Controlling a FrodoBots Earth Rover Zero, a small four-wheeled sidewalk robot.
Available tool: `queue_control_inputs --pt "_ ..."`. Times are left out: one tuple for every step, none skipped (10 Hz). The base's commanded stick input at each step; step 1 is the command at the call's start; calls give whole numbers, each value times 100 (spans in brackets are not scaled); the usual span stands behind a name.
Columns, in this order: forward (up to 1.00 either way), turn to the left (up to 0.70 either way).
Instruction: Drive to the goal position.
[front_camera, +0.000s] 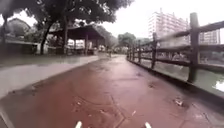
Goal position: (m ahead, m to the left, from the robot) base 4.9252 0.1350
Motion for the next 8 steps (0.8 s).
queue_control_inputs --pt "50 0" --pt "50 0" --pt "50 0" --pt "50 0" --pt "50 0" --pt "50 0" --pt "50 0" --pt "50 0"
